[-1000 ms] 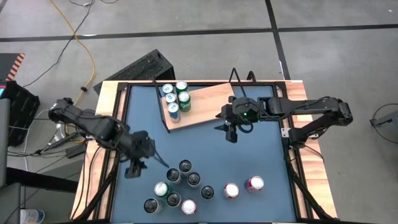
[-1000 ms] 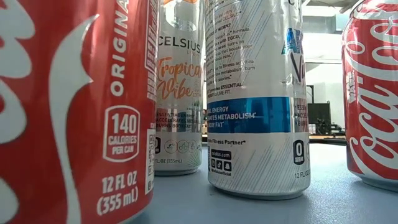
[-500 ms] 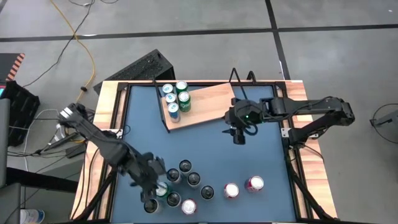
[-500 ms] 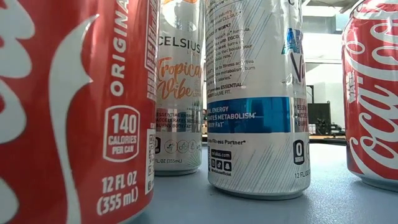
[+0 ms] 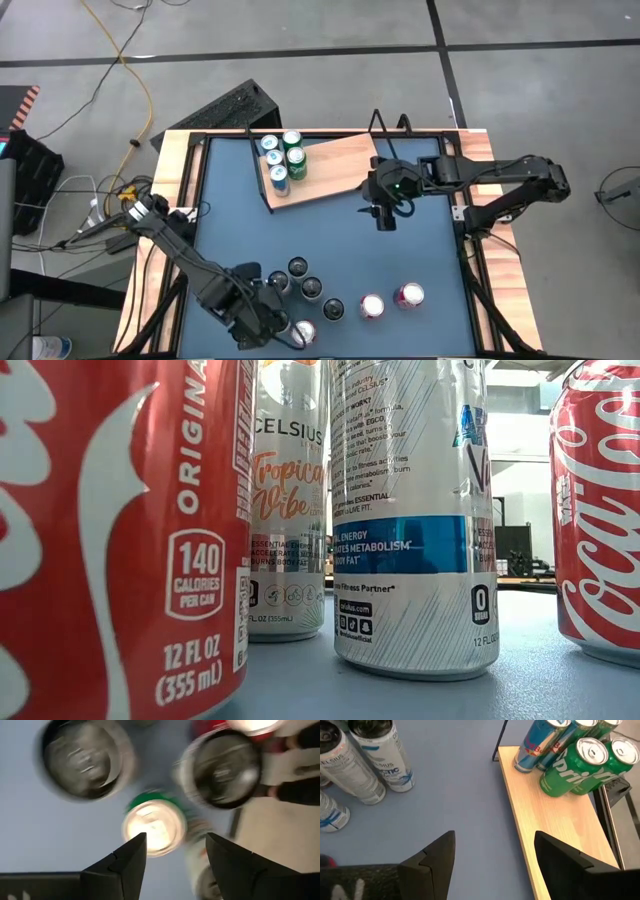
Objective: Place canned beverage on shelf
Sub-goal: Put the green soda can on the shelf aligned with the other green soda cans
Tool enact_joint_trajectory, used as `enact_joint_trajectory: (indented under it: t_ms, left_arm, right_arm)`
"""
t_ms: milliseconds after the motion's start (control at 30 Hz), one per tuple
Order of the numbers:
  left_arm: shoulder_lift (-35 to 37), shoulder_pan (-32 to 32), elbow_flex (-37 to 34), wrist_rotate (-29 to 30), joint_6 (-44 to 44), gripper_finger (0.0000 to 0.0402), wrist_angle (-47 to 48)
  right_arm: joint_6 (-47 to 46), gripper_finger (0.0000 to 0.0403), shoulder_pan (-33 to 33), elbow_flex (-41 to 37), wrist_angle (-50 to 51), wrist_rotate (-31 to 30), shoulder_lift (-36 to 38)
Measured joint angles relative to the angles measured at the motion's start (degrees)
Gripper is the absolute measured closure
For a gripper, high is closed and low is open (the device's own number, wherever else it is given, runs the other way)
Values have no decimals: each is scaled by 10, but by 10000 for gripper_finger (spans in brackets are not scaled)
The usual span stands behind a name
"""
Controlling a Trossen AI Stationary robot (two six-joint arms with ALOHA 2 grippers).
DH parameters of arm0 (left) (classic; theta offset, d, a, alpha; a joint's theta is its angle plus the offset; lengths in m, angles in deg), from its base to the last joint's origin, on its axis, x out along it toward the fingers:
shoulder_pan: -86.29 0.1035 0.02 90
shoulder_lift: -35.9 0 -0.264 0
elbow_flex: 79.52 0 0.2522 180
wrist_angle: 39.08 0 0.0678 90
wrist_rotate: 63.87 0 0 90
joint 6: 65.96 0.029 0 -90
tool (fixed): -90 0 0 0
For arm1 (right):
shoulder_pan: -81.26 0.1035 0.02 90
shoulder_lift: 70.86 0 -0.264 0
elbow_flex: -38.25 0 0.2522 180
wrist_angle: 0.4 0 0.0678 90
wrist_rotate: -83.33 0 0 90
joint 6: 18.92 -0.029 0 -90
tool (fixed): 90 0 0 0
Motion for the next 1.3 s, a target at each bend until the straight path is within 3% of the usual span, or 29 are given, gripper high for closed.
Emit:
enact_joint_trajectory:
  t_ms: [167, 300, 467, 667, 1300]
  left_arm:
    - [12, -8, 0, 43, -9, 209, 21]
    - [14, -10, 0, 36, -4, 201, 26]
    - [15, -16, -12, 46, -9, 149, 14]
    - [14, -16, -54, 48, -4, 91, -68]
    - [32, -25, -94, 58, 11, 86, -64]
  right_arm:
    - [0, 147, -2, 0, -40, -4, -3]
    - [-2, 147, -2, 0, -57, -4, -6]
    - [-2, 147, -2, 0, -57, -4, -7]
    - [-2, 147, -2, 0, -52, 1, -7]
    - [-17, 147, -2, 0, -58, 4, -7]
